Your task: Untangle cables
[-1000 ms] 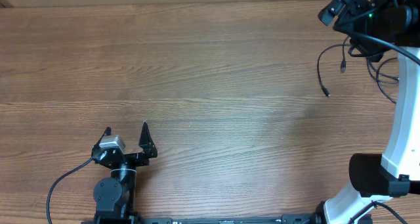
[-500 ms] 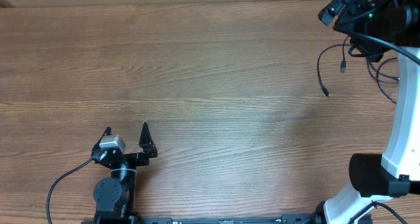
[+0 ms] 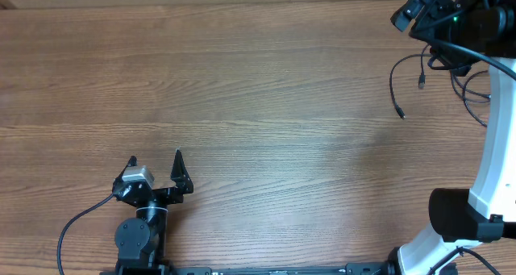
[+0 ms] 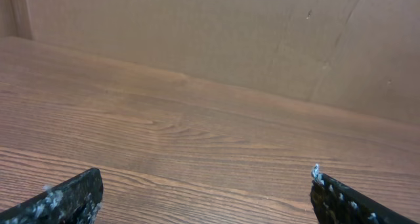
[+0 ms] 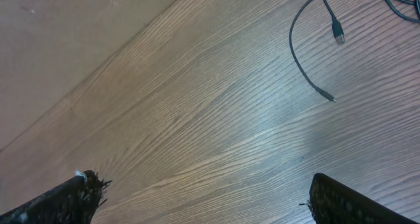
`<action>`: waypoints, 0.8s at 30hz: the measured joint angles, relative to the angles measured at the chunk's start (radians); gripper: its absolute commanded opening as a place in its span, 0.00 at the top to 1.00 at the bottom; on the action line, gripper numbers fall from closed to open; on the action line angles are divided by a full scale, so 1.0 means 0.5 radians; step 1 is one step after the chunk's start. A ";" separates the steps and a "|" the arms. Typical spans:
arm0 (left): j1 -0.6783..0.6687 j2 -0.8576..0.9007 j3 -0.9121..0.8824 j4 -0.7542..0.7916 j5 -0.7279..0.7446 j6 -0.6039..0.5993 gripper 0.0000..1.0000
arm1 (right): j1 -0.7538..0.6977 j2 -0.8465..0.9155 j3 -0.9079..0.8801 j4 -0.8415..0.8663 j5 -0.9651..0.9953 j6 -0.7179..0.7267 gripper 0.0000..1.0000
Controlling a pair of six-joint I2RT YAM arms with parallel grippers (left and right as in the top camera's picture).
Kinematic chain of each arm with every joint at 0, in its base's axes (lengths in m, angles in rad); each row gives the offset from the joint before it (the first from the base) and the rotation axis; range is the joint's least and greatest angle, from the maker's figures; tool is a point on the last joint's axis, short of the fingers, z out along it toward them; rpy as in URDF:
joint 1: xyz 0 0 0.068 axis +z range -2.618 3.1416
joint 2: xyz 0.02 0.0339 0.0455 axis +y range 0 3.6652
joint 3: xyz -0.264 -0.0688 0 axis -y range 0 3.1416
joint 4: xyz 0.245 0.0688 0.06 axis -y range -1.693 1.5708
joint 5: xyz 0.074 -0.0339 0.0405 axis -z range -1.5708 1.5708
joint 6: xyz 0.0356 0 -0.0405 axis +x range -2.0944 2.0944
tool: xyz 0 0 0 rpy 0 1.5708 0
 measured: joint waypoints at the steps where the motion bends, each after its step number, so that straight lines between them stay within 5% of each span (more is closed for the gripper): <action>1: 0.000 0.000 0.000 0.000 0.000 0.000 0.00 | 0.000 0.000 -0.001 -0.001 0.000 0.001 0.00; 15: 0.000 0.000 0.000 -0.001 0.000 0.000 0.00 | 0.002 -0.016 -0.047 0.105 0.123 0.002 0.00; 24: 0.000 0.000 0.001 -0.001 0.000 0.000 0.01 | 0.114 -0.584 -1.167 1.157 0.195 -0.002 0.00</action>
